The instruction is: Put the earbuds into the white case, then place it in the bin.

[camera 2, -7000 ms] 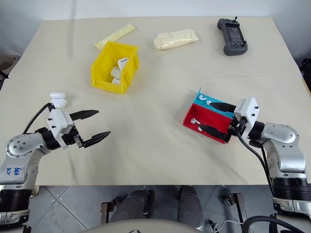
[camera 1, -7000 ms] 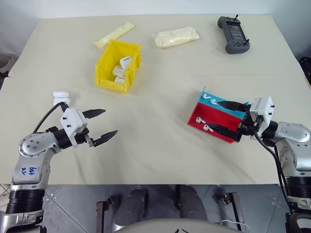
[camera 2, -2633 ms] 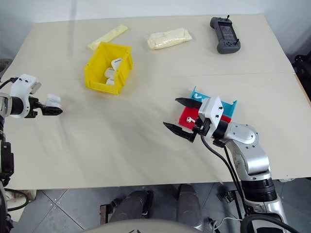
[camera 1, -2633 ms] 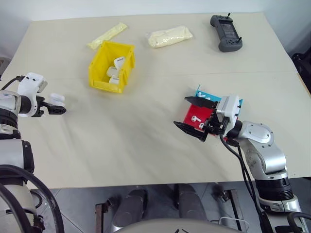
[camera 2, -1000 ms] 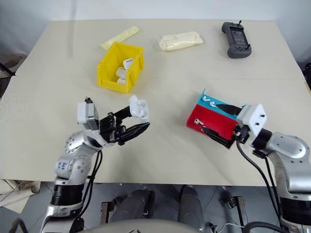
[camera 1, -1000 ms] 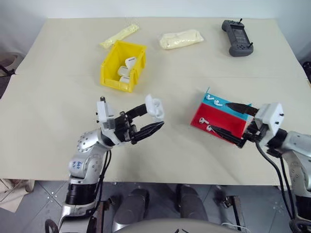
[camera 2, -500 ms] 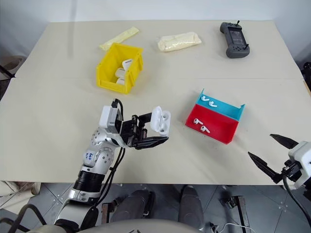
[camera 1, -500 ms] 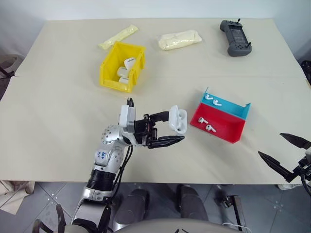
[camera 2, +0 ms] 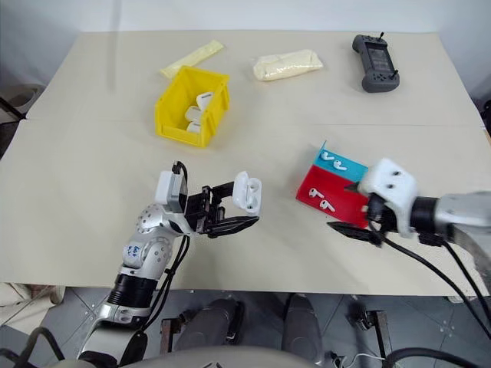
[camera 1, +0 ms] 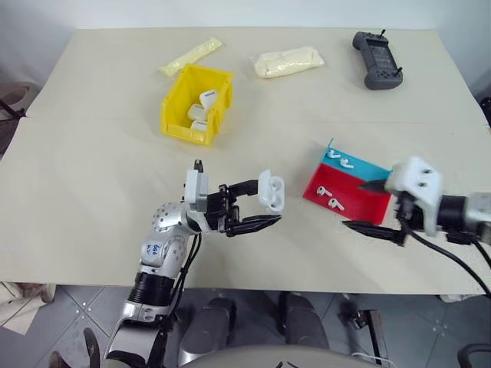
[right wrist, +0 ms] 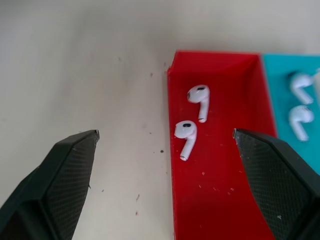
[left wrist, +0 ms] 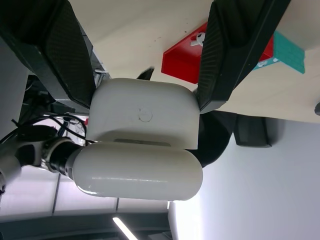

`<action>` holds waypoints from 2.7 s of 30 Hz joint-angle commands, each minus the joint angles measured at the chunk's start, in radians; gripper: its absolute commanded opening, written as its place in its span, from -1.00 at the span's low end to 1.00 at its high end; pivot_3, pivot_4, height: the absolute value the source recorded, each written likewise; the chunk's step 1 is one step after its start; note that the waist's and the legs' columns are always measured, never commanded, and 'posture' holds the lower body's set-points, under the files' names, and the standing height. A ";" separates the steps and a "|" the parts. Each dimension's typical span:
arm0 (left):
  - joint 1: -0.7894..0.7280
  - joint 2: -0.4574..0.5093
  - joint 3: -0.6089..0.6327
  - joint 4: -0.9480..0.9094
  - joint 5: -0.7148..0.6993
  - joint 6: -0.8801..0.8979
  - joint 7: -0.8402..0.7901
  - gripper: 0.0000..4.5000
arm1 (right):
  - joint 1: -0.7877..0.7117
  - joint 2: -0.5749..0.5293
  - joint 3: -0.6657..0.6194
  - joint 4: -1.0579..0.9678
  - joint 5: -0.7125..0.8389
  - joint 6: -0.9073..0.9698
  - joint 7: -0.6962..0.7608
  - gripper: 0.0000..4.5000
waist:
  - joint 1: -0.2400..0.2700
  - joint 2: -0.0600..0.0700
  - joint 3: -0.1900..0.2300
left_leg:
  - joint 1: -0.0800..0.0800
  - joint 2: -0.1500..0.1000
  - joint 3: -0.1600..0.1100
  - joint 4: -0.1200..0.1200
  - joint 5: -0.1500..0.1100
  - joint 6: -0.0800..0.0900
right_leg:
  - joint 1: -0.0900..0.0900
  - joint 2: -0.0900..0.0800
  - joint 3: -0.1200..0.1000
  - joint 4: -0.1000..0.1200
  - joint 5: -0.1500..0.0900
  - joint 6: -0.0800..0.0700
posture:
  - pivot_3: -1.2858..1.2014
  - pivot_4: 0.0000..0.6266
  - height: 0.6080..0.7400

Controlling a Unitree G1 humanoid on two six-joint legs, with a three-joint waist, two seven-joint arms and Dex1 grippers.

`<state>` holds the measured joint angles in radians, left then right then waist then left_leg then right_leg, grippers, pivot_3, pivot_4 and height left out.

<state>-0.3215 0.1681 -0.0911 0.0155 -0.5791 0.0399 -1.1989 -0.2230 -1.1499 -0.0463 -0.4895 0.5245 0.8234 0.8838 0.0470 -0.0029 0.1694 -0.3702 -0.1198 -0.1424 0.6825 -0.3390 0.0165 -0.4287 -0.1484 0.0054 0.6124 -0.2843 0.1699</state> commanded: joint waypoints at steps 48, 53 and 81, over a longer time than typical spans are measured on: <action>0.027 -0.015 -0.042 -0.079 0.017 -0.055 0.062 0.21 | -0.519 0.136 0.542 0.200 -0.304 0.342 0.075 -0.61 | 0.000 0.000 0.000 | -0.001 0.000 0.002 -0.001 -0.001 0.001 | -0.001 0.000 0.001 -0.002 0.001 0.001 | 0.03 -0.52 1.00; 0.024 -0.010 -0.040 -0.074 0.017 -0.057 0.059 0.21 | -0.512 0.138 0.539 0.193 -0.307 0.347 0.072 -0.77 | 0.000 0.000 0.000 | 0.000 0.000 0.002 -0.001 -0.001 0.001 | -0.001 0.000 0.001 -0.001 0.001 0.001 | 0.03 -0.52 1.00; -0.089 0.033 -0.014 0.009 -0.057 0.102 -0.021 0.21 | -0.139 0.422 -0.302 0.102 0.107 -0.014 0.066 -0.77 | -0.001 -0.001 0.002 | 0.000 0.001 0.003 -0.002 -0.001 0.002 | -0.001 0.001 0.001 -0.004 0.002 0.002 | 0.03 -0.52 1.00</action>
<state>-0.3964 0.2006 -0.1058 0.0302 -0.6084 0.1152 -1.2074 -0.3581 -0.7764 -0.2440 -0.3522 0.5553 0.8720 0.9855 0.0463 -0.0042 0.1709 -0.3703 -0.1185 -0.1397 0.6808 -0.3405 0.0185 -0.4290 -0.1471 0.0064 0.6084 -0.2824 0.1721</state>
